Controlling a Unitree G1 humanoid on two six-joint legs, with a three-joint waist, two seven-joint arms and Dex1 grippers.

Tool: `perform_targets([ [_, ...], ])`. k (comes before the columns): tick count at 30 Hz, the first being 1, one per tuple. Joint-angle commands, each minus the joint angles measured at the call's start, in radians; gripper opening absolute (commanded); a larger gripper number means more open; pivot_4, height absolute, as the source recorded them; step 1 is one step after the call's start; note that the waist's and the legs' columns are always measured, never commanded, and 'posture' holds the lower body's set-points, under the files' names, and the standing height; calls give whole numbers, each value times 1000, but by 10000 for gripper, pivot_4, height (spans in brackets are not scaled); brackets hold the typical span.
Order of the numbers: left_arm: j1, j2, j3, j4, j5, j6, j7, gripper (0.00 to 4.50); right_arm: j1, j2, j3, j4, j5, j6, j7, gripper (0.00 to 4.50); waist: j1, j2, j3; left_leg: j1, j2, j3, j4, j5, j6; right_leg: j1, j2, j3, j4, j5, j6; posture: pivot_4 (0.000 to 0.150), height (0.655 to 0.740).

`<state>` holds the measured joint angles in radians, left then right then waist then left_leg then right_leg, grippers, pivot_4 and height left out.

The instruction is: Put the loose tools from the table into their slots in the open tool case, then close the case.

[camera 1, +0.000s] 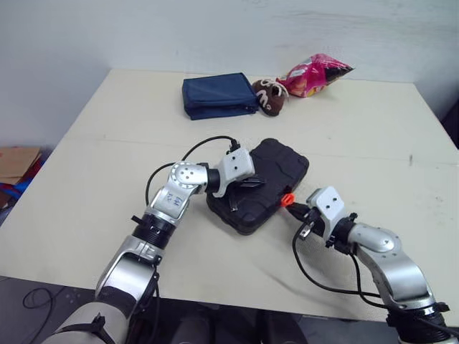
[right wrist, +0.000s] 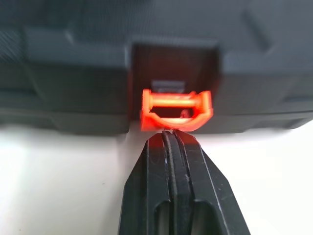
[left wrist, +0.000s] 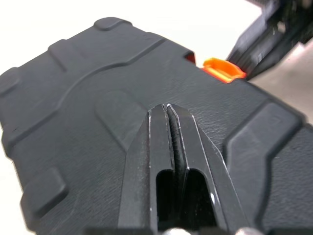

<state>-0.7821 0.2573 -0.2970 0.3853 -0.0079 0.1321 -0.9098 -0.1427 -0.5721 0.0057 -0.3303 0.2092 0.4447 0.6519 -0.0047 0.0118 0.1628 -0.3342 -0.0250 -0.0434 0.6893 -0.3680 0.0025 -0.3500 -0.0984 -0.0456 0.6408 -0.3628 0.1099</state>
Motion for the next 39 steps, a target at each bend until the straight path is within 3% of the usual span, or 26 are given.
perform_targets([
  [1, 93, -1, -103, 108, 74, 49, -25, 367, -74, -8, -22, -112, 52, 12, 23, 0, -2, 1, -2, 2, 0, -1, -1, 0, 0, 2, 0, 0, -2, 0, 0, 1500, 7400],
  [4, 97, -3, -98, 115, 75, 44, -19, 367, -106, -14, -11, -140, 92, 87, 38, 0, 3, 1, -5, 10, 2, -2, -7, 0, -2, 10, 1, 0, -8, 0, 0, 1500, 7400],
  [8, 104, 1, -76, 117, 58, 4, -11, 367, -101, -35, -10, -143, 88, 92, 47, 0, 6, -4, -9, 9, 3, -4, -10, 0, -2, 12, 1, -2, -13, 0, -1, 1500, 7400],
  [12, 127, 19, 64, 55, -59, -156, -20, 367, -55, -109, -131, -158, 100, 74, 64, 0, 3, -3, -9, 8, 2, -4, -9, -1, -2, 11, -1, -2, -14, 0, 0, 1500, 7400],
  [15, 148, 77, 191, -45, -192, -143, -73, 7897, 21, -161, -303, -189, 237, 97, 150, 0, 1, -2, -5, 5, 4, -4, -9, 0, -3, 7, 1, -2, -13, 0, -1, 1500, 7400],
  [16, 154, 87, 204, -62, -213, -135, -82, 12382, 36, -169, -331, -194, 269, 110, 163, 0, 0, -1, -3, 3, 5, -5, -9, 0, -4, 5, 2, -3, -13, 0, -1, 1500, 7400],
  [18, 156, 176, 268, -85, -230, -118, -83, 22041, 118, -241, -419, -170, 226, 62, 212, 7600, 2, -1, 0, 0, 6, -5, -9, 1, -5, 3, 3, -3, -13, 1, -2, 1500, 7400],
  [19, 158, 281, 320, -57, -216, -114, -93, 26227, 197, -283, -514, -130, 174, -12, 263, 10679, 6, -1, 4, 0, 6, -5, -9, 1, -5, 3, 3, -4, -13, 1, -2, 1500, 7400],
  [23, 177, 498, 385, 71, -181, -193, -116, 44589, 382, -348, -710, -2, 96, -282, 403, 30480, 5, -8, 11, -5, 4, -4, -11, 1, -4, -3, 2, -3, -13, 1, -3, 1500, 7400],
  [26, 177, 554, 400, 161, -156, -279, -125, 45000, 444, -348, -787, 91, 80, -415, 452, 44837, 11, -8, 12, -5, 1, -2, -12, -1, 0, -2, -2, -3, -17, 1, -1, 1500, 7400],
  [31, 144, 568, 396, 254, -128, -352, -128, 45000, 480, -318, -818, 157, 111, -450, 449, 44837, 26, -13, 15, -8, 1, -3, -11, 0, 0, -3, -2, -4, -18, 2, 1, 1500, 7400],
  [39, 117, 520, 386, 276, -131, -384, -137, 45000, 470, -263, -730, 125, 104, -467, 395, 44837, 26, -13, 15, -17, 1, -3, -7, 1, -1, -13, -1, -4, -13, 2, 1, 1500, 7400],
])
